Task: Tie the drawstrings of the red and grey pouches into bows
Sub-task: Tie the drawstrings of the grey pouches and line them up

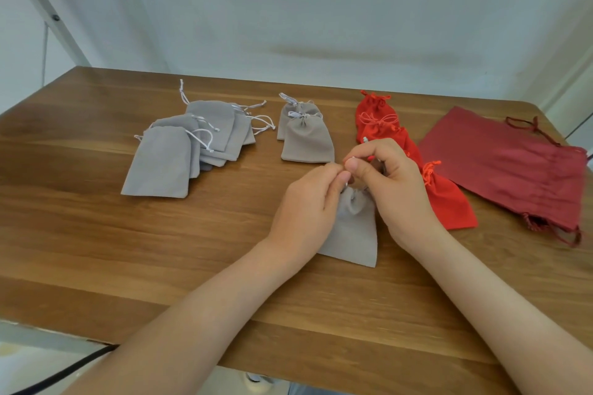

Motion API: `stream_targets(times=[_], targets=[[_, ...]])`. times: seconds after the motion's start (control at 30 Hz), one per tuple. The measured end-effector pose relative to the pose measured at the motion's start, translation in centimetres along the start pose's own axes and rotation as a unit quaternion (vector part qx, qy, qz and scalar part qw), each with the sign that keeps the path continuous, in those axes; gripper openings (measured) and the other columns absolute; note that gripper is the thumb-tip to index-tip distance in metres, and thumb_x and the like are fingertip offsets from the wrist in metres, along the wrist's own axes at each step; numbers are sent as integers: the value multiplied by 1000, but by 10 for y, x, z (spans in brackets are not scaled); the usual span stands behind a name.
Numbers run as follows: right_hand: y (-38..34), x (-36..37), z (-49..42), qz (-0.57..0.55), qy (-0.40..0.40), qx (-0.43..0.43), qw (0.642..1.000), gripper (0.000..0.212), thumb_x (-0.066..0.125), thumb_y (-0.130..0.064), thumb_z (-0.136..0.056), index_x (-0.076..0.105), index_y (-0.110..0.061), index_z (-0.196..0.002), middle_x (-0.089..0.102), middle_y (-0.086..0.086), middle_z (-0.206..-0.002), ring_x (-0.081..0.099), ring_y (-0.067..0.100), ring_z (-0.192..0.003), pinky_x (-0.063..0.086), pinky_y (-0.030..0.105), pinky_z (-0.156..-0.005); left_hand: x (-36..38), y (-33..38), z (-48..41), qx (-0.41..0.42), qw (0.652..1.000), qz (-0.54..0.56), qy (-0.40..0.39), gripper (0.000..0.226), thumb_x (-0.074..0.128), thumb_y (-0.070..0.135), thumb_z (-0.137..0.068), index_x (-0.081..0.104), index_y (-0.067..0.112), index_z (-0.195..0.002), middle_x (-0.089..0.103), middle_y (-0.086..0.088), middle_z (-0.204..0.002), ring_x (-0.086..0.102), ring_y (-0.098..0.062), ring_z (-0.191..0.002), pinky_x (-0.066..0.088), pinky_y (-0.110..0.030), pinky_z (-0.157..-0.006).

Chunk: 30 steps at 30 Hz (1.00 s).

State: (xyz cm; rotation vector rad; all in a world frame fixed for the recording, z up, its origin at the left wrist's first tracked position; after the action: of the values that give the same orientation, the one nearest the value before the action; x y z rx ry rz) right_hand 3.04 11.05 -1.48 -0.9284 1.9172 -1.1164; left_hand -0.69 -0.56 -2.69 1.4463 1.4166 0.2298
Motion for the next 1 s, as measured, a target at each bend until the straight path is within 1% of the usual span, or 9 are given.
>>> stream_targets(times=[0.1, 0.23, 0.3, 0.37, 0.5, 0.6, 0.7, 0.83, 1.0], targets=[[0, 0, 0, 5, -11, -3, 1000, 20, 64, -4, -85, 65, -23, -78, 56, 0, -85, 45, 4, -69, 40, 20, -66, 5, 0, -3, 10, 999, 19, -39, 25, 48, 27, -94, 67, 12, -95, 65, -2, -85, 59, -9, -81, 45, -23, -71], [-3, 1, -1, 35, -41, -26, 998, 12, 63, -5, -84, 66, -16, -80, 60, 10, -85, 52, 11, -76, 43, 21, -70, 8, -4, -4, -25, 996, 43, -78, 15, 54, 25, -93, 68, 20, -90, 62, -3, -82, 56, -11, -79, 43, -30, -70], [-5, 5, 0, 74, -67, -45, 994, 10, 61, -5, -86, 67, -14, -84, 60, 3, -83, 53, 10, -73, 44, 22, -70, 4, -5, -5, -40, 997, 3, -64, 17, 55, 28, -92, 62, 27, -76, 52, 6, -72, 47, -10, -78, 36, -32, -69], [-9, 7, 0, 106, -76, -79, 988, 14, 55, -6, -89, 67, -12, -94, 62, 0, -90, 55, 6, -80, 44, 17, -75, -2, -8, -6, -71, 995, -61, -32, 22, 55, 34, -93, 58, 28, -72, 48, 12, -68, 40, -8, -85, 31, -32, -75], [-8, 3, -4, 167, -81, -99, 978, 27, 47, -9, -93, 64, -13, -114, 56, 1, -108, 50, 3, -101, 33, 6, -89, -16, -16, -5, -115, 992, -17, 46, 23, 55, 31, -94, 71, 17, -85, 61, 8, -74, 45, -9, -83, 36, -25, -73], [8, 2, -6, 236, -97, -54, 965, 21, 54, -12, -93, 70, -11, -106, 49, 2, -116, 42, 9, -112, 26, 8, -94, -24, -16, -4, -127, 987, 31, 93, 17, 57, 26, -93, 73, 22, -90, 61, 12, -79, 52, -8, -82, 38, -19, -72], [14, 1, -7, 267, -95, -41, 958, 12, 62, -11, -89, 73, -7, -93, 48, 8, -120, 39, 14, -113, 24, 16, -95, -23, -14, -2, -124, 988, 37, 89, 15, 58, 25, -92, 72, 25, -88, 63, 7, -82, 54, -9, -82, 38, -16, -70], [12, -8, -9, 324, -47, -52, 943, 9, 69, -19, -84, 71, -12, -79, 49, 8, -123, 33, 18, -105, 31, 37, -90, -21, -11, -4, -107, 989, 69, 69, 17, 57, 25, -93, 69, 31, -83, 62, -1, -83, 53, -11, -81, 39, -18, -71], [2, -20, -9, 361, -14, -46, 931, 11, 67, -30, -85, 66, -21, -79, 38, -9, -119, 25, 8, -109, 11, 23, -82, -12, -4, -6, -111, 965, 239, 2, 23, 49, 20, -97, 68, 22, -85, 68, 8, -88, 59, -9, -88, 44, -17, -79]])
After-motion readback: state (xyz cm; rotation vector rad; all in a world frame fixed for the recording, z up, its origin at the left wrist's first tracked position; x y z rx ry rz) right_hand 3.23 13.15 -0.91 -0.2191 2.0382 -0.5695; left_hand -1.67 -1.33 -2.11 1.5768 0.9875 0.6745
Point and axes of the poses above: each hand's wrist, its own z-axis away from the middle knuckle, its own x-axis out of the palm, y = z × x, the point moved 8 cm from there along -z, towards the middle knuckle
